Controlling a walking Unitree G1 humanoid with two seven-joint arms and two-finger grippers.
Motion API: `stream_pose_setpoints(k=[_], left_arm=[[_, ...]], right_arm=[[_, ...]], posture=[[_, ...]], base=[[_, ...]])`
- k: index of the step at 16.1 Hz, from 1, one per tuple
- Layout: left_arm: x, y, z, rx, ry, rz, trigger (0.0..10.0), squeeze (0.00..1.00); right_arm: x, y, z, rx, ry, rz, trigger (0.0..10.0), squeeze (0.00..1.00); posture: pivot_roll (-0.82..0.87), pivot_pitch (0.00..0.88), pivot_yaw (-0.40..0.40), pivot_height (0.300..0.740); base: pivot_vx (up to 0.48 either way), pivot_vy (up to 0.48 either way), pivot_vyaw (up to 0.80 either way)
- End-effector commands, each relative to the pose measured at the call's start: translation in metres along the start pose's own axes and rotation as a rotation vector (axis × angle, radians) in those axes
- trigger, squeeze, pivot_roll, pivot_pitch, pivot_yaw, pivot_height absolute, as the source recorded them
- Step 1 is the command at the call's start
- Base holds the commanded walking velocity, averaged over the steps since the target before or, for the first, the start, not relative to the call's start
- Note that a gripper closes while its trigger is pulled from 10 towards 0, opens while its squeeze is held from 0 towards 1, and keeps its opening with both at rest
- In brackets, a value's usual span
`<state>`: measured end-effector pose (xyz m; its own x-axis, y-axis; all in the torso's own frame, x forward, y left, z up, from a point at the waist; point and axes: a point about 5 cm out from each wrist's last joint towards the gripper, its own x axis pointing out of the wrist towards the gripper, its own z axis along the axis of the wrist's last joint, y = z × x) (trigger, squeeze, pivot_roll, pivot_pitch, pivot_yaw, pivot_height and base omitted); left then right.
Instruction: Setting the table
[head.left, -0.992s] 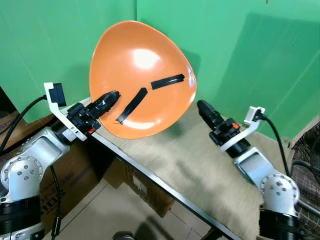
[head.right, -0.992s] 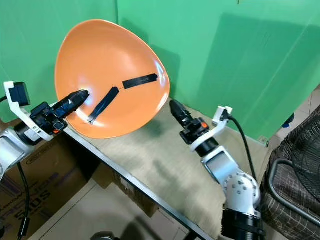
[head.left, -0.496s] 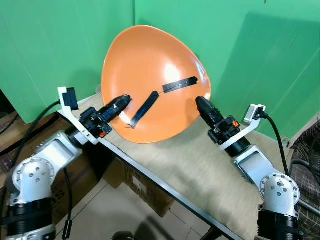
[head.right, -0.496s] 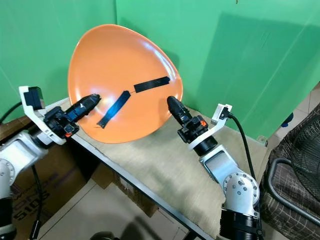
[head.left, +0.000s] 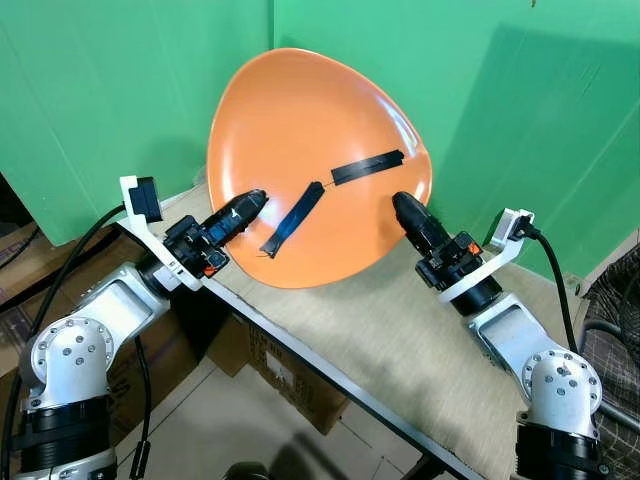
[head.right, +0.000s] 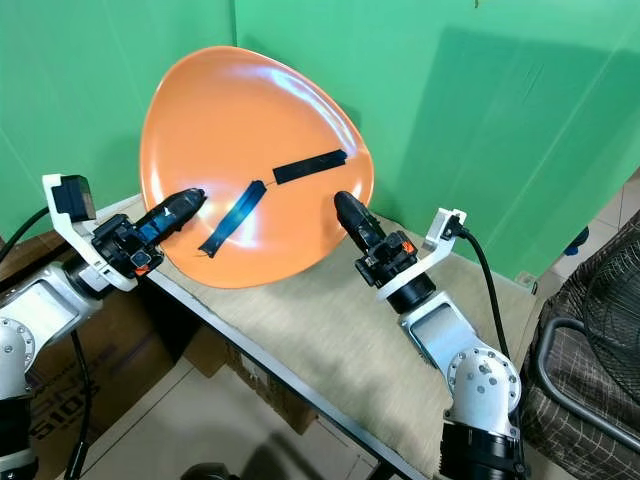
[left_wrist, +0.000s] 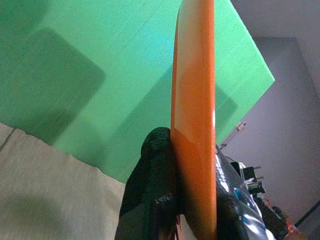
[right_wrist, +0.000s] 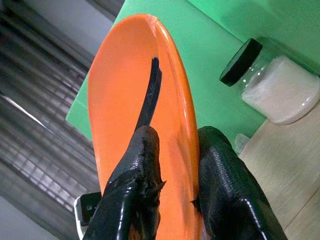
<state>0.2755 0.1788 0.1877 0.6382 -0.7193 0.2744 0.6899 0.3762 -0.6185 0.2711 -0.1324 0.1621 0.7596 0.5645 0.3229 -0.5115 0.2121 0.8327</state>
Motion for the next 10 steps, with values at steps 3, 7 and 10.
stream_pose_setpoints(k=[3, 7, 10], left_arm=[[0.0087, -0.0083, -0.0072, -0.005, 0.036, -0.049, 0.0, 0.00], [0.0078, -0.0078, -0.0069, 0.006, 0.046, -0.040, 0.0, 0.00], [0.0066, -0.0039, -0.0123, 0.043, 0.115, 0.008, 10.0, 0.00]], right_arm=[[0.0060, 0.0109, -0.0033, -0.003, 0.029, 0.070, 0.0, 0.00], [0.0052, 0.0103, -0.0024, -0.004, 0.023, 0.064, 0.0, 0.00], [0.0045, 0.0092, -0.0011, -0.007, 0.017, 0.059, 0.0, 0.00]], posture=[[0.13, 0.000, -0.058, 0.740], [0.13, 0.000, -0.059, 0.740], [0.13, 0.000, -0.058, 0.740]], base=[[0.000, 0.000, 0.00], [0.000, 0.000, 0.00], [0.000, 0.000, 0.00]])
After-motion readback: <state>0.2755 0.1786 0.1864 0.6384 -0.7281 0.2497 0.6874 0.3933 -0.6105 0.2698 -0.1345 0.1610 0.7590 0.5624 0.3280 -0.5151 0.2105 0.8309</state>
